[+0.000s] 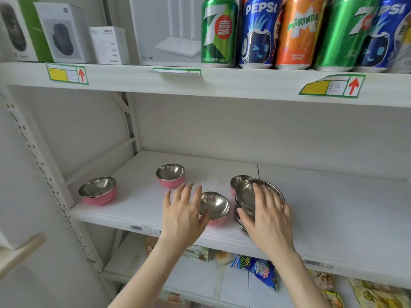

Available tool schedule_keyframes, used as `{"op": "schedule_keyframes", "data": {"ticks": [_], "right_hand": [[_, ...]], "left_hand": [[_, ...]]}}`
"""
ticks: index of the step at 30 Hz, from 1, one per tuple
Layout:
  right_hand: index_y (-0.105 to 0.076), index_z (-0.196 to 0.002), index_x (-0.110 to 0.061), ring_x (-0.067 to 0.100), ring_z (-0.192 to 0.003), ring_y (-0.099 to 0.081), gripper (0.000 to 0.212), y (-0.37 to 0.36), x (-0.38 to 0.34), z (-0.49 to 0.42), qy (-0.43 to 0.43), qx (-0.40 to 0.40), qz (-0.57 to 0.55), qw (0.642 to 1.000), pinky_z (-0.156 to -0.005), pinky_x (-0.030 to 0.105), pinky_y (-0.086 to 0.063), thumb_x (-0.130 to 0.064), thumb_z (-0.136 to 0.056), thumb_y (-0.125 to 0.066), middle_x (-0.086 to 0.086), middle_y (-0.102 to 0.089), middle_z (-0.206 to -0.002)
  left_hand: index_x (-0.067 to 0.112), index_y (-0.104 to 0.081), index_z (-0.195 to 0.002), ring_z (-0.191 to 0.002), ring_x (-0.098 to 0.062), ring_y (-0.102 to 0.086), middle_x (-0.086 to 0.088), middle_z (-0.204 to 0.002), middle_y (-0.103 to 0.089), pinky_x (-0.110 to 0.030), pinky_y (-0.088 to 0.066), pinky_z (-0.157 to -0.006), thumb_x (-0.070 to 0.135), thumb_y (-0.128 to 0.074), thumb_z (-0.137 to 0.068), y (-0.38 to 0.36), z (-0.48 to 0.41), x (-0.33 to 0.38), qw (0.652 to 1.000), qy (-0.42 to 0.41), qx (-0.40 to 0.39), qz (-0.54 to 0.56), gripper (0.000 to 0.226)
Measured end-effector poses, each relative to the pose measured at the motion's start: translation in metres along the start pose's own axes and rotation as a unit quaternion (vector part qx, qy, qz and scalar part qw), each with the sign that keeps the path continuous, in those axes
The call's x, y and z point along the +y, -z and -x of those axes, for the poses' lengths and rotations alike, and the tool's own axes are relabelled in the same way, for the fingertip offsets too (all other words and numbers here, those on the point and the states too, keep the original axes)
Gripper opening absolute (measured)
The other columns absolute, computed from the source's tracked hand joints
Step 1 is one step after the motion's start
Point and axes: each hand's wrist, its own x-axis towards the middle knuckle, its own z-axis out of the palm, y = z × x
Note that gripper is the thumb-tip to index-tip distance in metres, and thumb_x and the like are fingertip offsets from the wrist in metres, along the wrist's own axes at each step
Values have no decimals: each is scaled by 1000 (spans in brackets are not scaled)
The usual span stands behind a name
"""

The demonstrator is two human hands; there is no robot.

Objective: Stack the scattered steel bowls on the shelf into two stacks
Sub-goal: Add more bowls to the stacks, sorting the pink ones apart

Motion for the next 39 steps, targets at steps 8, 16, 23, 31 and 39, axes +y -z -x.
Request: {"op": "schedule_keyframes", "data": {"ticks": [8,16,23,31,39], "right_hand": [[-42,-137,-11,27,-129,-46,72,-20,-89,14,10,-5,-20,1000,-100,46,-39,-61,-84,-37,12,-55,-135],[-45,-134,-9,31,-125,-51,74,-68,-144,-24,1,-31,-42,999,-97,47,-43,-60,-81,-35,15,-57,-133],[-42,-136,-5,35,-123,-51,76,-126,-165,-97,-13,-52,-59,997,-96,47,-45,-60,-83,-33,20,-56,-132],[-34,-141,-9,30,-124,-48,71,-182,-193,-163,-54,-96,-84,990,-94,42,-42,-54,-88,-47,12,-52,-135],[-20,-147,-14,26,-130,-43,74,-233,-207,-193,-132,-154,-148,968,-100,40,-40,-56,-90,-42,7,-43,-146]], "left_hand": [[12,-56,-127,-113,-33,-59,-14,-125,-62,-54,-45,-97,51,-45,-81,6,30,-88,999,4,-28,-30,61],[11,-59,-124,-111,-35,-61,-16,-123,-63,-55,-47,-94,47,-65,-76,-17,6,-161,999,16,-32,-38,60],[11,-60,-123,-107,-36,-62,-17,-121,-64,-55,-49,-91,50,-55,-80,-59,-66,-214,997,19,-57,-40,59],[19,-31,-147,-136,-33,-37,-14,-148,-40,-53,-32,-110,67,-34,-85,-114,-138,-256,992,11,-128,-12,78],[24,-13,-152,-138,-27,-34,-7,-153,-32,-42,-33,-111,72,-40,-84,-185,-171,-274,971,25,-222,88,88]]}}
